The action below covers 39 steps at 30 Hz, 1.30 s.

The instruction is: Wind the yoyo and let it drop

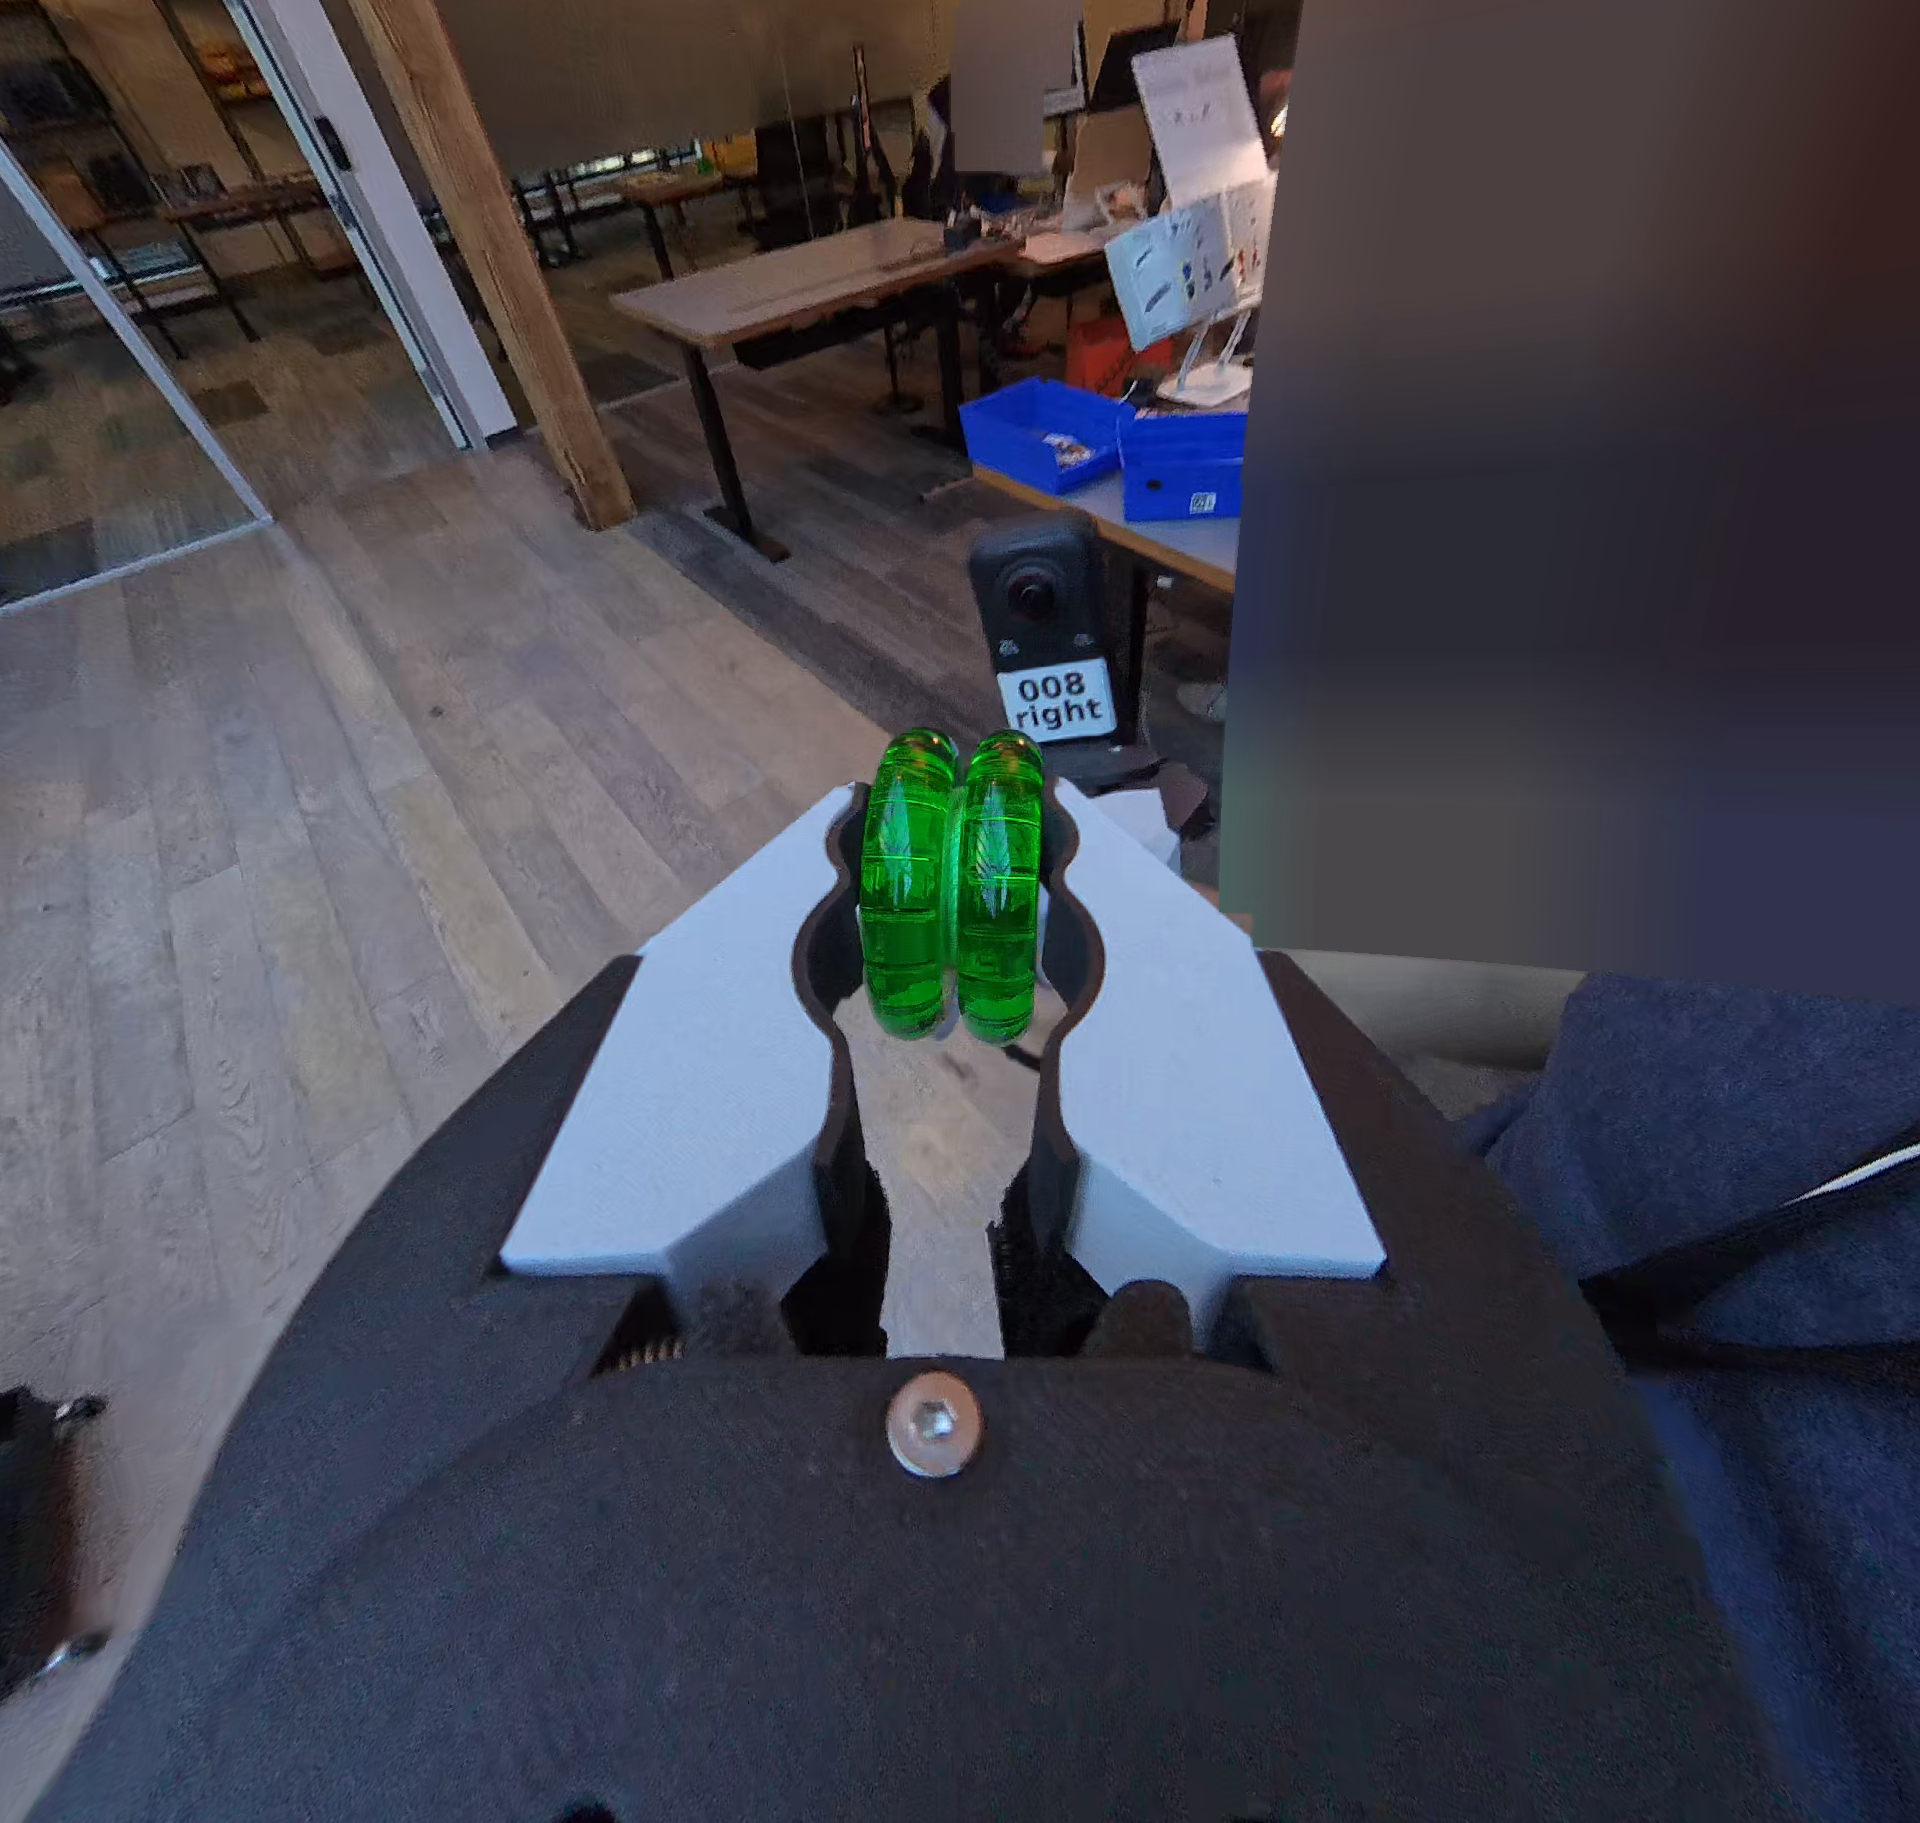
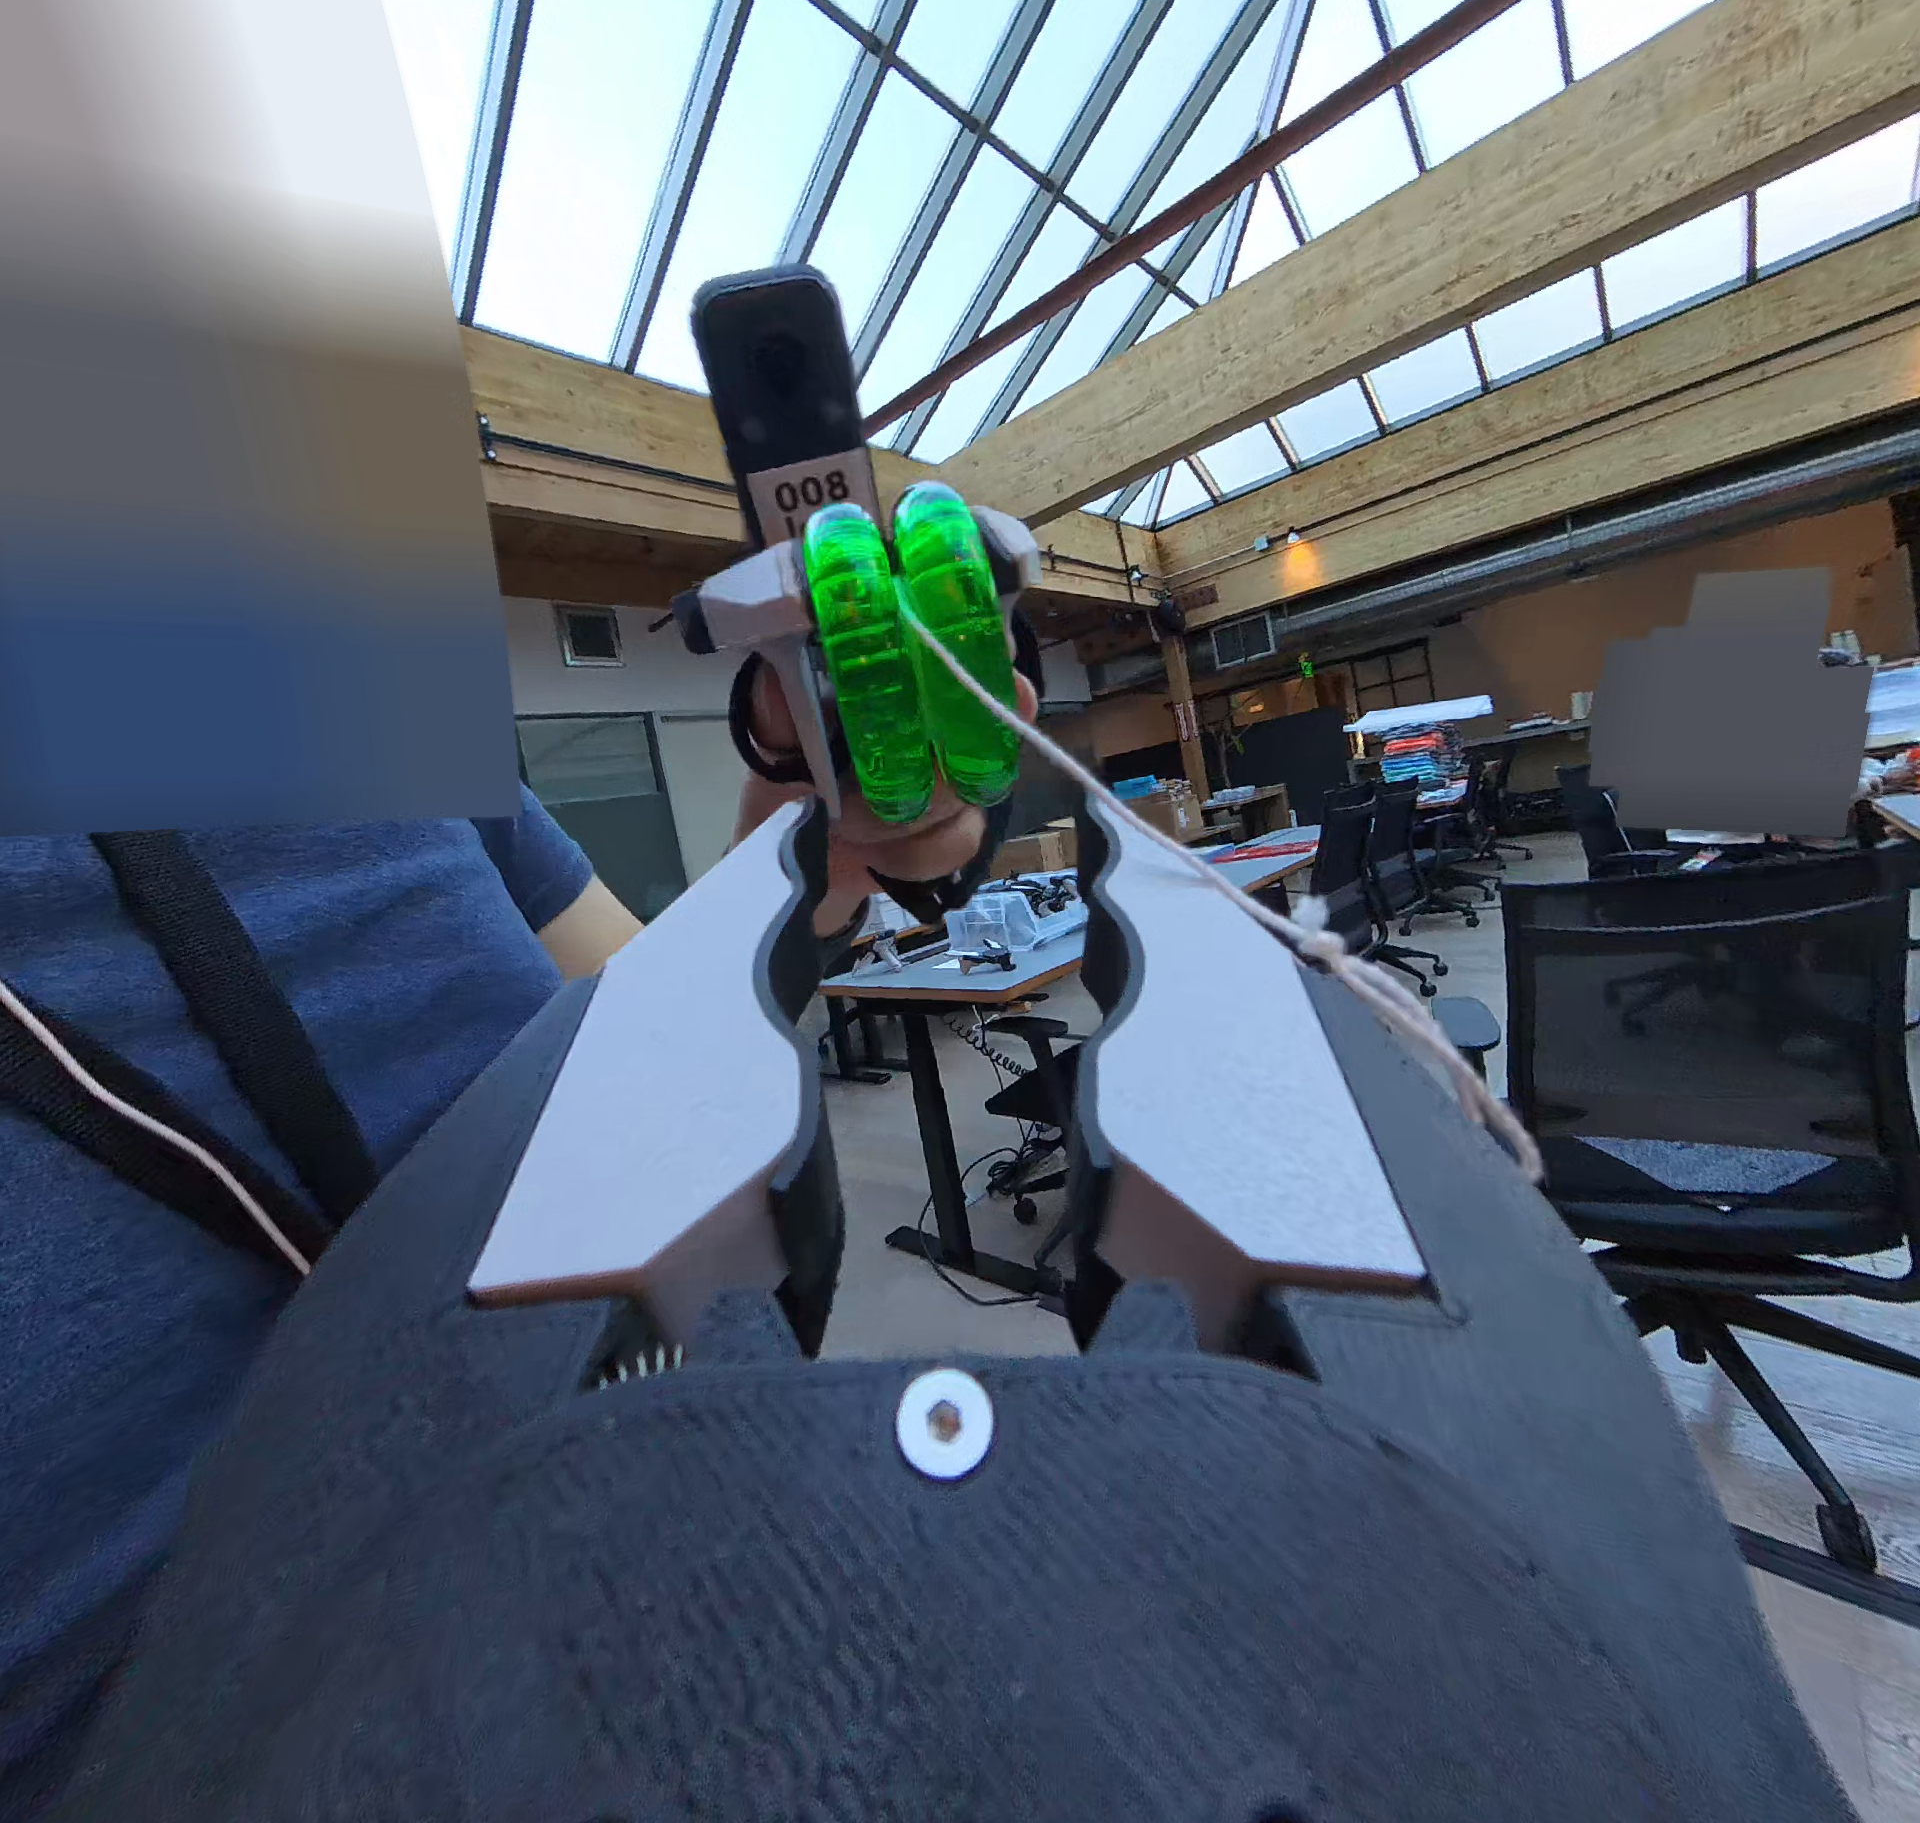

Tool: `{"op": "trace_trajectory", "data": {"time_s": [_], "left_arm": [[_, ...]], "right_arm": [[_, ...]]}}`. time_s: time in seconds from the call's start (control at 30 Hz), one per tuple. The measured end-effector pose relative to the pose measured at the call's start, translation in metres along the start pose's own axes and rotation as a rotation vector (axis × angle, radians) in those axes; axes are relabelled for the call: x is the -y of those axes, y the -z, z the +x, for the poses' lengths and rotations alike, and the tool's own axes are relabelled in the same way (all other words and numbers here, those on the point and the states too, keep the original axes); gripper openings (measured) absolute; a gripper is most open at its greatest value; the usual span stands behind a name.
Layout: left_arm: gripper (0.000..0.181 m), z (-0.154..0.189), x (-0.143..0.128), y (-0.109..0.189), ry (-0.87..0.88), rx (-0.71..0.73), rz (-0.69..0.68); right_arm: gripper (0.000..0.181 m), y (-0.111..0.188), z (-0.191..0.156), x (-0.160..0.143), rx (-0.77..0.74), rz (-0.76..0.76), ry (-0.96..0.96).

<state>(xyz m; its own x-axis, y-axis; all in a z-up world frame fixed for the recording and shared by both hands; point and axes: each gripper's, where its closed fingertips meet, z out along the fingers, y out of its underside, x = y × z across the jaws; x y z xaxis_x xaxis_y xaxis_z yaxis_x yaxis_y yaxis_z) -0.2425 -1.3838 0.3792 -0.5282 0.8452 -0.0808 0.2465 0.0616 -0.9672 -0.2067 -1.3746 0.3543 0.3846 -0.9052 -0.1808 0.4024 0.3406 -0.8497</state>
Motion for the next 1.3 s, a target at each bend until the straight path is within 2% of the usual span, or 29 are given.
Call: {"op": "trace_trajectory", "data": {"time_s": [0.1,0.2,0.27,0.33,0.53,0.7,0.87,0.93,1.13,1.3], "left_arm": [[0.029,0.001,0.016,0.003,0.081,-0.069,0.102],[0.030,0.000,0.021,0.009,0.122,-0.123,0.157],[0.031,0.005,0.016,0.011,0.104,-0.166,0.108],[0.031,0.010,0.010,0.012,0.028,-0.175,0.034],[0.033,0.019,0.007,0.011,-0.235,-0.159,-0.073],[0.029,0.027,0.012,0.013,-0.388,-0.145,-0.047],[0.028,0.018,0.023,0.019,-0.580,-0.021,0.004],[0.027,0.017,0.029,0.028,-0.636,-0.012,0.020],[0.028,0.004,0.044,0.055,-0.646,-0.030,0.028],[0.027,-0.005,0.061,0.070,-0.639,-0.067,0.010]], "right_arm": [[0.027,-0.007,-0.007,0.019,0.029,0.021,0.081],[0.027,-0.010,-0.006,0.026,0.009,-0.041,0.119],[0.026,-0.010,-0.010,0.029,0.000,-0.083,0.169],[0.026,-0.011,-0.015,0.031,-0.017,-0.126,0.245],[0.026,-0.015,-0.023,0.027,-0.045,-0.278,0.412],[0.027,-0.016,-0.030,0.032,-0.032,-0.279,0.485],[0.034,-0.009,-0.026,0.038,-0.091,-0.259,0.562],[0.034,-0.001,-0.027,0.038,-0.098,-0.252,0.565],[0.033,0.027,-0.018,0.041,-0.164,-0.181,0.488],[0.034,0.018,-0.011,0.030,-0.123,-0.138,0.364]]}}
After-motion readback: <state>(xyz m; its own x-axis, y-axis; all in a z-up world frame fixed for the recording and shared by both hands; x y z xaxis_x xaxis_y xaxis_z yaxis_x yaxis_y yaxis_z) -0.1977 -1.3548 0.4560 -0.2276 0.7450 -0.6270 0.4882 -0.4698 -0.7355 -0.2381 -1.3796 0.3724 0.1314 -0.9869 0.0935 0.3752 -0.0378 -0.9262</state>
